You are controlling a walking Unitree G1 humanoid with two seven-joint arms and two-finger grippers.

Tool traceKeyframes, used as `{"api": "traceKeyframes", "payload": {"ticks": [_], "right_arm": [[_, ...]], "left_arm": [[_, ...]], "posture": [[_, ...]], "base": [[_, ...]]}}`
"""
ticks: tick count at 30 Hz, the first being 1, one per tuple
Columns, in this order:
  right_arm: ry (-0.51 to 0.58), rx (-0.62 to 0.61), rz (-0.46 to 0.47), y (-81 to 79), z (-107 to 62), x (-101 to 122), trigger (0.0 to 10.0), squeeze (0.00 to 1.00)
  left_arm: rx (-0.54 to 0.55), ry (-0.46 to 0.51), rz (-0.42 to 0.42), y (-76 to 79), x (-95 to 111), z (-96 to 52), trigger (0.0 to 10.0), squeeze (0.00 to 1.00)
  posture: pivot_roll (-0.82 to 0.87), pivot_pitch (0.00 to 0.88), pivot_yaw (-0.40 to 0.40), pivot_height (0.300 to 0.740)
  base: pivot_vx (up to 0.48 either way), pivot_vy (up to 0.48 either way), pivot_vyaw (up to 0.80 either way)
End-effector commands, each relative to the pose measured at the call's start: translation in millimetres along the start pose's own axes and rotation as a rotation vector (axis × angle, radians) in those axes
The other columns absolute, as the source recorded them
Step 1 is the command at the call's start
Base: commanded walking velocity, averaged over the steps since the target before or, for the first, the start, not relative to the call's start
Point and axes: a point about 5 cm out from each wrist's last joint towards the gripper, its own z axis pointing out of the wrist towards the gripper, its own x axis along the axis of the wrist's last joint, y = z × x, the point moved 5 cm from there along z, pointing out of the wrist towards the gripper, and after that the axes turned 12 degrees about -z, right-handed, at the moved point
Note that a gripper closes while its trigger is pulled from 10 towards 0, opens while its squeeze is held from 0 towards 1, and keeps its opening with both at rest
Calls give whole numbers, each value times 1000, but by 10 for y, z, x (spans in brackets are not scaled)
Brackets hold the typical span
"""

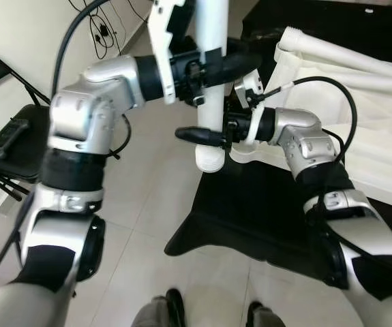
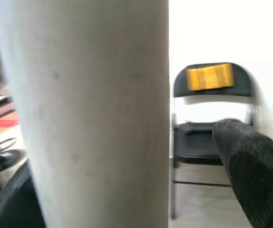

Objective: Building children table

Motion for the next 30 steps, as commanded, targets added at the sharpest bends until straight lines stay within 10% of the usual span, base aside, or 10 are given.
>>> {"api": "traceKeyframes", "payload": {"ticks": [1, 7, 8, 9, 30], "right_arm": [[75, 45, 6, -83, 231, 116, 10000, 0], [74, 47, 9, -178, 316, 111, 10000, 0], [48, 43, 9, -249, 363, 74, 2667, 0], [4, 47, 26, -347, 396, 9, 0, 0], [-142, -127, 136, -645, 465, -299, 0, 0]], "left_arm": [[-326, 5, -70, 465, -44, 192, 0, 0], [-323, -30, -72, 475, -124, 124, 0, 0], [-306, -46, -57, 473, -169, 112, 0, 0], [-289, -60, -42, 477, -214, 111, 0, 0], [-263, -78, -1, 331, -279, 142, 0, 0]], "posture": [[-29, 200, 56, 740], [-38, 178, 57, 740], [-42, 169, 62, 740], [-51, 157, 67, 740], [-75, 110, 97, 740]], "base": [[0, 0, 0], [0, 0, 0], [0, 0, 0], [0, 0, 0], [0, 0, 0]]}}
